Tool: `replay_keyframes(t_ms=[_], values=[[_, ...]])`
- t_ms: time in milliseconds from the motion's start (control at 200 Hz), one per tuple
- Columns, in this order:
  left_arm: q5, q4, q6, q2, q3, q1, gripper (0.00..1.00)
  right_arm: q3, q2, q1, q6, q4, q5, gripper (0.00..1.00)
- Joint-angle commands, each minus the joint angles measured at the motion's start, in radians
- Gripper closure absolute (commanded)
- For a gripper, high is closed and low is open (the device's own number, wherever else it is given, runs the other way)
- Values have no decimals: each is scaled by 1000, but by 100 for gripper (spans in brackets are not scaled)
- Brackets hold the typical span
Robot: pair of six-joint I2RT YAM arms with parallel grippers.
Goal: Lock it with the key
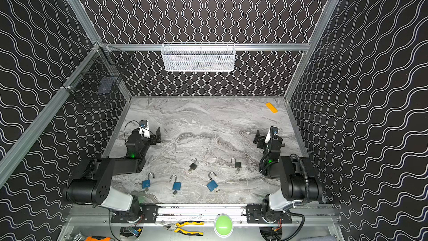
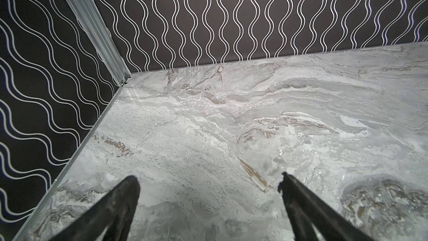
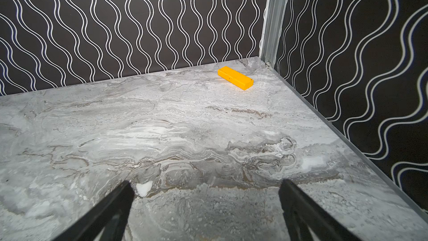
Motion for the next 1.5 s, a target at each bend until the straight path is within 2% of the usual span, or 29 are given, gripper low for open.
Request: replay_keyframes(t_ms=[0, 486, 791, 961, 1011, 1086, 1166, 1286, 1356, 1457, 1492], values=[[1, 25, 7, 1, 9, 0, 1, -1, 1, 1, 4, 32, 1, 0], [-2, 27, 8, -3, 6, -2, 1, -5, -5, 1, 3, 39, 8, 0], [-50, -194, -4, -116, 71, -18, 1, 9, -165, 3, 0, -115, 0, 0], [-111, -419, -23, -203, 139, -61, 1, 124, -310, 4, 23, -457, -26, 0], [-162, -538, -46, -219, 194, -87, 1, 158, -351, 5, 37, -543, -41, 0], [-125, -759, -89, -220, 295, -106, 1, 205, -404, 4, 73, -651, -49, 0], [-150, -931, -127, -193, 403, -136, 1, 266, -446, 8, 116, -789, -34, 0], [-199, -1017, -175, -157, 459, -175, 1, 378, -464, 19, 197, -1002, -36, 0], [-185, -1051, -221, -160, 460, -185, 1, 446, -463, 43, 219, -1130, -33, 0], [-163, -1134, -317, -196, 457, -193, 1, 497, -467, 119, 226, -1237, 8, 0], [-186, -1184, -335, -209, 465, -205, 1, 503, -473, 158, 223, -1260, 43, 0]])
